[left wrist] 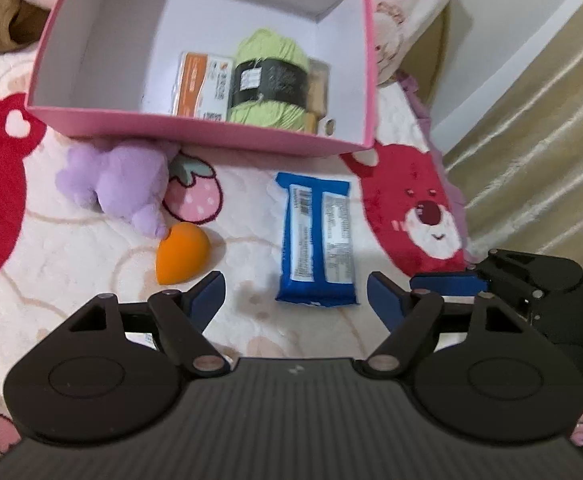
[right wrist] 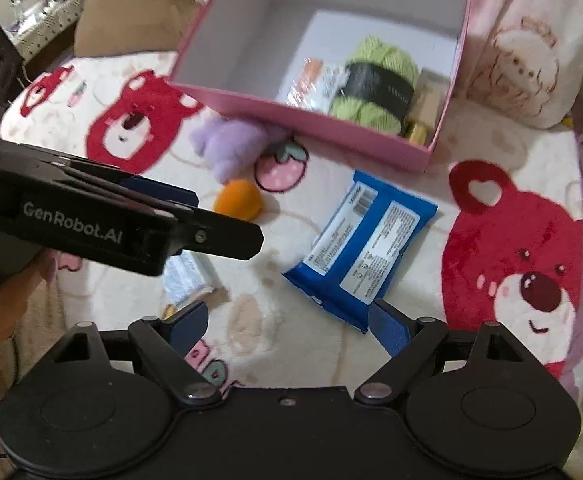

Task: Organize objects
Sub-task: 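Lower the left gripper onto the blue wrapped packet, then close the left gripper on the blue packet and lift it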

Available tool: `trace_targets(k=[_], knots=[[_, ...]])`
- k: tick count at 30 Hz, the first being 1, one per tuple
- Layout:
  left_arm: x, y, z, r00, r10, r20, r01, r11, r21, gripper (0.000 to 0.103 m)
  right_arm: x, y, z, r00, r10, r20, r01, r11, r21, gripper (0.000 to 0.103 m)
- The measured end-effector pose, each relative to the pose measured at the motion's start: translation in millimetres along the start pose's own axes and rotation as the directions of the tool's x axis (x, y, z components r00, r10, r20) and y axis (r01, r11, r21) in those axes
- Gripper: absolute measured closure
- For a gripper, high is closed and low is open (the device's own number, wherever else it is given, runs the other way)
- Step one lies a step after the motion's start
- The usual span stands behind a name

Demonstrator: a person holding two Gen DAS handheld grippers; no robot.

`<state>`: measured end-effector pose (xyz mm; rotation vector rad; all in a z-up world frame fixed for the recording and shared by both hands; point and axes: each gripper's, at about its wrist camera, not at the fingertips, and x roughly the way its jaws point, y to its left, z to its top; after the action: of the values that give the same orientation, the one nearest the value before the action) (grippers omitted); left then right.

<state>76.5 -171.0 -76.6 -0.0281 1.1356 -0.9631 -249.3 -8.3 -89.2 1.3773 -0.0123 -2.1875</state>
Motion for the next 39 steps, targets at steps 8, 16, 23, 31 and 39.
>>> trace_targets(k=[8, 16, 23, 31, 39], knots=[[43, -6, 11, 0.999, -0.034, -0.023, 0.035, 0.999, 0.041, 0.048, 39, -25, 6, 1.000, 0.001, -0.009, 0.000, 0.991, 0.131, 0.013], [80, 4, 16, 0.997, -0.054, -0.048, 0.056, 0.998, 0.030, 0.064, 53, -38, 11, 0.998, -0.063, 0.005, 0.062, 0.986, 0.154, 0.013], [97, 16, 10, 0.997, -0.057, -0.048, 0.057, 0.998, 0.014, 0.076, 74, -48, 14, 0.997, -0.052, -0.048, 0.060, 0.981, 0.185, 0.013], [101, 24, 13, 0.993, -0.112, -0.039, 0.110, 0.993, -0.033, 0.082, 85, -48, 20, 0.993, -0.094, -0.075, 0.107, 0.976, 0.191, 0.012], [100, 25, 13, 0.982, -0.179, -0.060, 0.174, 0.982, -0.075, 0.088, 87, -57, 18, 0.995, -0.045, -0.090, 0.067, 0.966, 0.250, 0.009]])
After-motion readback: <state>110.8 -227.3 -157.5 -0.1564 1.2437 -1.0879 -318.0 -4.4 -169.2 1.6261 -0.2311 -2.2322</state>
